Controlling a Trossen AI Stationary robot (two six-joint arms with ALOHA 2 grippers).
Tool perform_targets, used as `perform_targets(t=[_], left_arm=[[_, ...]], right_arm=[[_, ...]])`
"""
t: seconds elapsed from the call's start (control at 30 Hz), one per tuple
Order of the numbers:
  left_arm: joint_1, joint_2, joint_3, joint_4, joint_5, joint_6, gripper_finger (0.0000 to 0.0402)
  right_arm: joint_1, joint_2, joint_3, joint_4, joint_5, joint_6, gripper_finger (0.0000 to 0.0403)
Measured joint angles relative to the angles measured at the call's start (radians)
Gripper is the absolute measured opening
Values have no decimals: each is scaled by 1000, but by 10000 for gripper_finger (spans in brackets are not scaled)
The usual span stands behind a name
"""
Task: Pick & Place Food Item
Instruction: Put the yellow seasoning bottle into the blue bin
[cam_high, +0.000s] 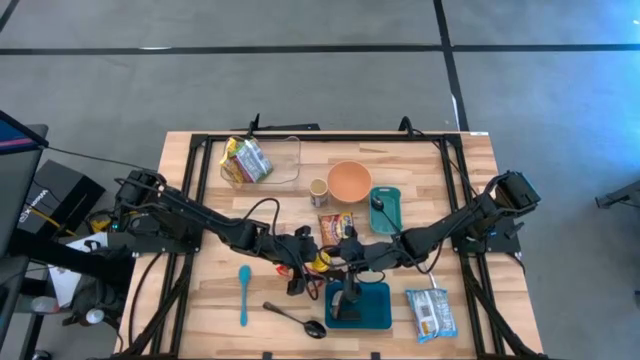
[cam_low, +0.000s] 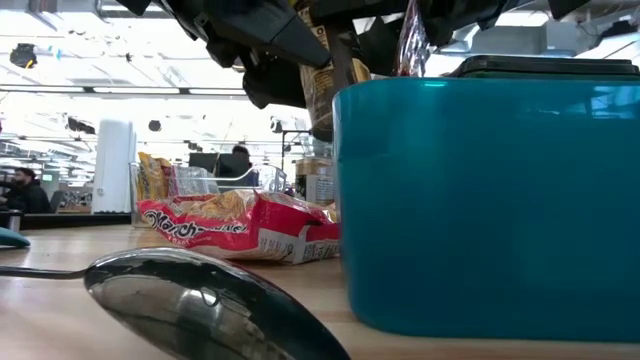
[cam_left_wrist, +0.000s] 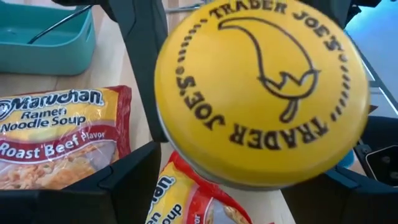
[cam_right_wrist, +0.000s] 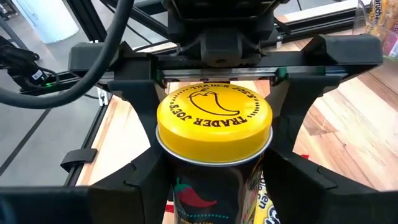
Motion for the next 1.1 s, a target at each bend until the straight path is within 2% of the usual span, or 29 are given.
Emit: perform_targets(t=[0.63,0.83,1.1], left_arm=[[0,1,0,-17,1,1,294],[0,2,-1,-19,1,1,294],[0,2,-1,-19,-10,0,294]], right_arm=[[43,-175,0,-203,22,0,215],[100,-231,0,-265,23,2,215],[217,-271,0,-374,38,96,215]])
